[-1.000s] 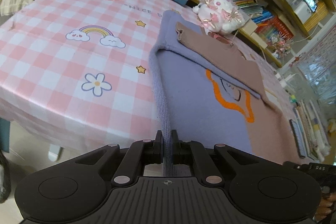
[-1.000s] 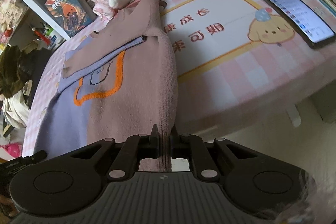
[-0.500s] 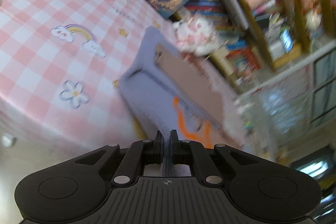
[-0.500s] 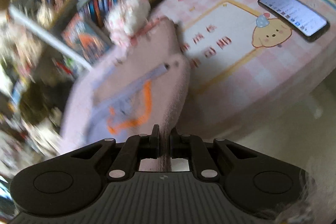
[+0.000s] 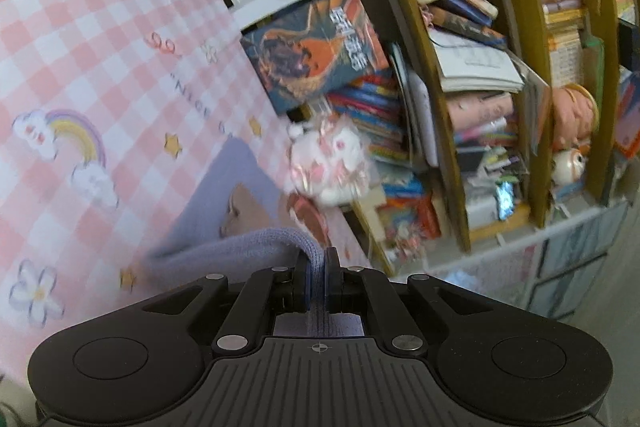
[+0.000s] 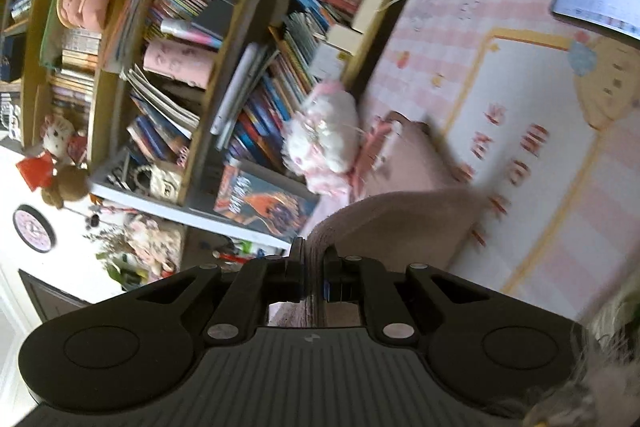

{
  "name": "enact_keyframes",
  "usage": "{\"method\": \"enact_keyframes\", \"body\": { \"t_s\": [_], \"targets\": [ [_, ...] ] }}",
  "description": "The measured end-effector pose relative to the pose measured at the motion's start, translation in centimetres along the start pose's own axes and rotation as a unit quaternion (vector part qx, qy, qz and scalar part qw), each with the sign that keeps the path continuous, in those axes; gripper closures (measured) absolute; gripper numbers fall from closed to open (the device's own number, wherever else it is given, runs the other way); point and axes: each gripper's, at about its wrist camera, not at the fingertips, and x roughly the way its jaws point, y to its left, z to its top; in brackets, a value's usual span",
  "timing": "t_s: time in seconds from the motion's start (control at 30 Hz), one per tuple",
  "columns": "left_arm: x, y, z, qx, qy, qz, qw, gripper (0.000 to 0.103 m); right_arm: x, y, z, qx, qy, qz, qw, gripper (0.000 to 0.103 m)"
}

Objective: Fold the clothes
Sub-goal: 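Lift the held hem with both grippers and fold it over toward the collar, then open both grippers and release the folded hem onto the sweater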

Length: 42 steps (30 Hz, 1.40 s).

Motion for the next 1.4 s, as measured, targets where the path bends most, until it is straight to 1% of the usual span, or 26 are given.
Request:
{"method": "enact_keyframes", "body": {
  "t_s": [0.1, 0.3, 0.43, 0.63, 0.9, 1.0, 1.03, 1.2, 1.27, 1.3, 1.33, 1.37, 1.4],
  "targets": [
    [1.7, -0.3, 1.0, 0.003, -0.011, 0.020, 0.9997, 0.099, 2.3, -0.2, 1.7, 0.001, 0.007, 0.010, 1.000, 0.096],
    [6.0, -0.7, 2.9, 0.016, -0.025, 0.071, 0.9970, 0.098, 7.1, -1.3, 4.9, 0.013, 0.026, 0.006, 1.000, 0.096],
    [8.4, -0.7, 3.6, 0.024, -0.027, 0.105, 0.9938, 0.098, 9.9, -2.5, 6.7, 0.020, 0.040, -0.014, 0.999, 0.096],
    [11.1, -0.8, 4.1, 0.033, -0.028, 0.142, 0.9890, 0.098, 13.6, -4.7, 8.5, 0.037, 0.063, -0.048, 0.996, 0.096],
    [14.1, -0.2, 4.4, 0.023, -0.018, 0.191, 0.9812, 0.097, 17.3, -6.8, 10.0, 0.048, 0.095, -0.084, 0.991, 0.096],
    [14.8, 0.3, 4.4, 0.025, -0.011, 0.203, 0.9788, 0.093, 18.2, -7.5, 10.2, 0.052, 0.105, -0.099, 0.988, 0.094],
    [15.0, 0.4, 4.4, 0.026, -0.009, 0.206, 0.9781, 0.093, 18.4, -7.7, 10.3, 0.053, 0.108, -0.104, 0.987, 0.092],
    [15.5, 0.8, 4.5, 0.023, 0.001, 0.216, 0.9761, 0.092, 19.2, -8.1, 10.5, 0.047, 0.115, -0.120, 0.985, 0.088],
    [15.4, 0.5, 4.7, 0.026, 0.001, 0.213, 0.9767, 0.088, 19.4, -7.8, 10.7, 0.032, 0.116, -0.124, 0.985, 0.075],
    [15.4, 0.3, 4.9, 0.027, 0.001, 0.211, 0.9771, 0.086, 19.4, -7.6, 10.9, 0.023, 0.114, -0.125, 0.985, 0.072],
    [15.3, 0.0, 5.0, 0.031, 0.002, 0.208, 0.9776, 0.084, 19.3, -7.2, 11.0, 0.012, 0.111, -0.124, 0.986, 0.064],
    [15.3, -0.3, 5.3, 0.037, 0.004, 0.206, 0.9779, 0.083, 19.3, -6.9, 11.3, 0.001, 0.108, -0.122, 0.987, 0.060],
    [15.2, -0.6, 5.4, 0.043, 0.005, 0.205, 0.9777, 0.080, 19.2, -6.5, 11.5, -0.010, 0.105, -0.120, 0.987, 0.058]
  ]
}}
